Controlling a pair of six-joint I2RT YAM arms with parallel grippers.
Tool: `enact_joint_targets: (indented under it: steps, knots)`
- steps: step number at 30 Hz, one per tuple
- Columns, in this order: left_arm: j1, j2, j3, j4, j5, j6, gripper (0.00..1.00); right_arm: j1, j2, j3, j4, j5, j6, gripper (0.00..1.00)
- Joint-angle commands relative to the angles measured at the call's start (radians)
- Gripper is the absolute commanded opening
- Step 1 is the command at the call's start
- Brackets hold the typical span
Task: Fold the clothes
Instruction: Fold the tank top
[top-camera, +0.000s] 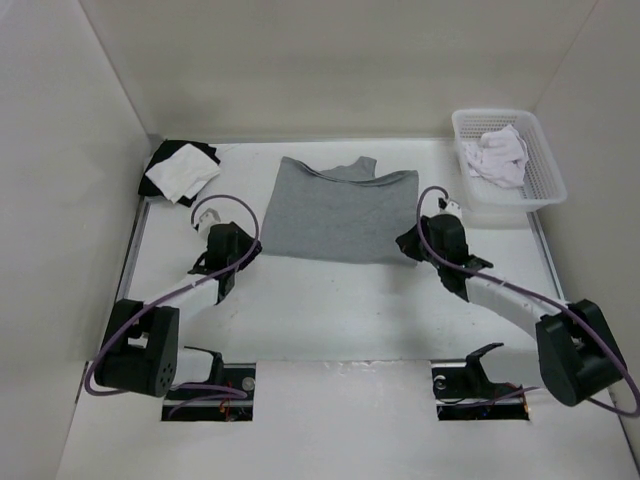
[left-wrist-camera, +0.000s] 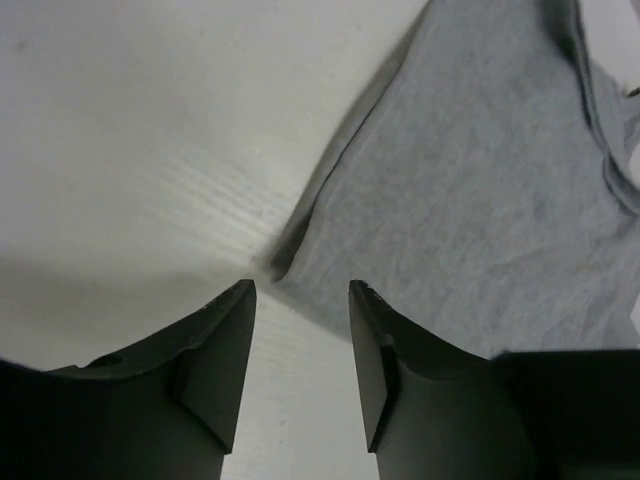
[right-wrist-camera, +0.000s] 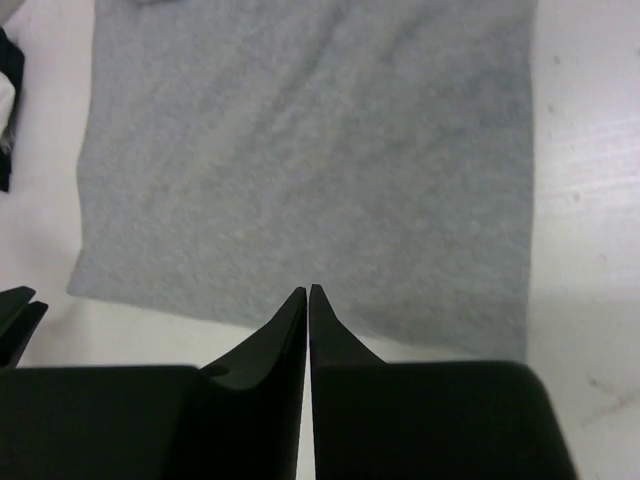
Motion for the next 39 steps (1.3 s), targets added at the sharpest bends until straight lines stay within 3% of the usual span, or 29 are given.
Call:
enact_joint_targets:
  steps: [1, 7, 13, 15, 17, 20, 30, 39]
  knots:
    - [0.032, -0.021, -0.045, 0.084, 0.113, -0.043, 0.43, 0.032, -0.076, -0.069, 0.081, 0.064, 0.022, 0.11]
    - [0.039, 0.068, -0.039, 0.156, 0.130, -0.066, 0.43, 0.024, -0.156, -0.195, 0.093, 0.075, 0.058, 0.30]
    - [0.029, 0.174, -0.002, 0.208, 0.114, -0.104, 0.27, -0.031, -0.170, -0.263, 0.108, 0.084, 0.121, 0.43]
    - [0.026, 0.196, 0.001, 0.224, 0.098, -0.111, 0.21, -0.042, -0.170, -0.278, 0.125, 0.087, 0.134, 0.44]
    - [0.030, 0.213, 0.004, 0.238, 0.072, -0.118, 0.09, -0.045, -0.168, -0.281, 0.128, 0.087, 0.141, 0.46]
    - [0.041, 0.199, -0.017, 0.264, 0.063, -0.146, 0.03, -0.042, -0.159, -0.277, 0.102, 0.084, 0.147, 0.48]
    - [0.101, 0.021, -0.200, 0.276, 0.086, -0.143, 0.03, -0.028, -0.102, -0.266, 0.062, 0.097, 0.259, 0.52]
    - [0.134, 0.001, -0.227, 0.291, 0.150, -0.138, 0.03, 0.015, -0.021, -0.289, 0.159, 0.135, 0.376, 0.45]
